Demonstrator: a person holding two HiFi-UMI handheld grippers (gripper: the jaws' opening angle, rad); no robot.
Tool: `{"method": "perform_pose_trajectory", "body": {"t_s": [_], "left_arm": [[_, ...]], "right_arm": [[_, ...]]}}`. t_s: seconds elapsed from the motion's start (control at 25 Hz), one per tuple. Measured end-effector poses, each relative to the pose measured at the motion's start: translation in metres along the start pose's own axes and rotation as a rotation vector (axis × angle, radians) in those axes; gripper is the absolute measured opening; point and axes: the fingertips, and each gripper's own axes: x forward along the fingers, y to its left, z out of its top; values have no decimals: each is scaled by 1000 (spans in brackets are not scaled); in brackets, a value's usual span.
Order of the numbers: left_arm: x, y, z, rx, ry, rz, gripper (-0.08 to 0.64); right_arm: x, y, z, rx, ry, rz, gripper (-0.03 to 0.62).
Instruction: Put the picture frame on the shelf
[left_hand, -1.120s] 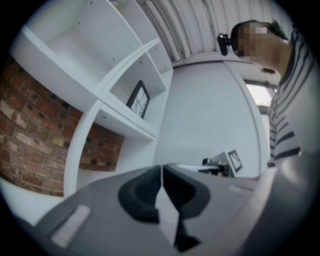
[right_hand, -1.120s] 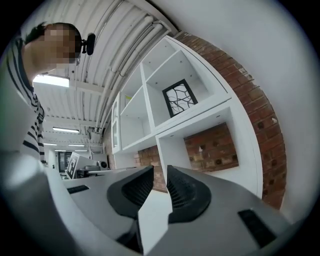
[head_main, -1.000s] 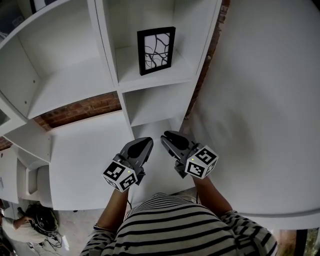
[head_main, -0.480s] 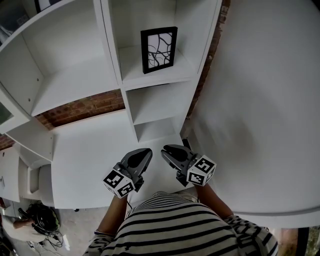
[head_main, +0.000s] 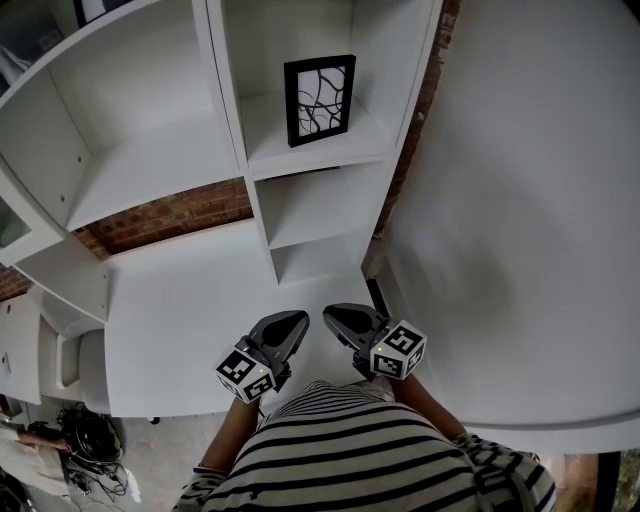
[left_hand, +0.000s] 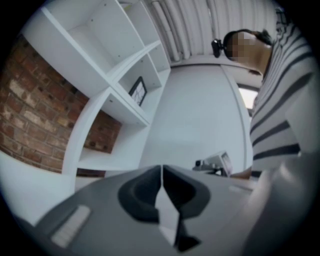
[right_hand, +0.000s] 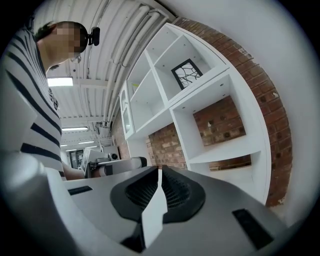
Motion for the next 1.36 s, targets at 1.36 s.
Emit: {"method": "perform_pose_trajectory", "body": {"t_s": [1.36], "left_arm": [[-16, -16, 8, -47, -25, -16, 14]], "right_arm": [[6, 30, 0, -168, 81, 47, 8]]}}
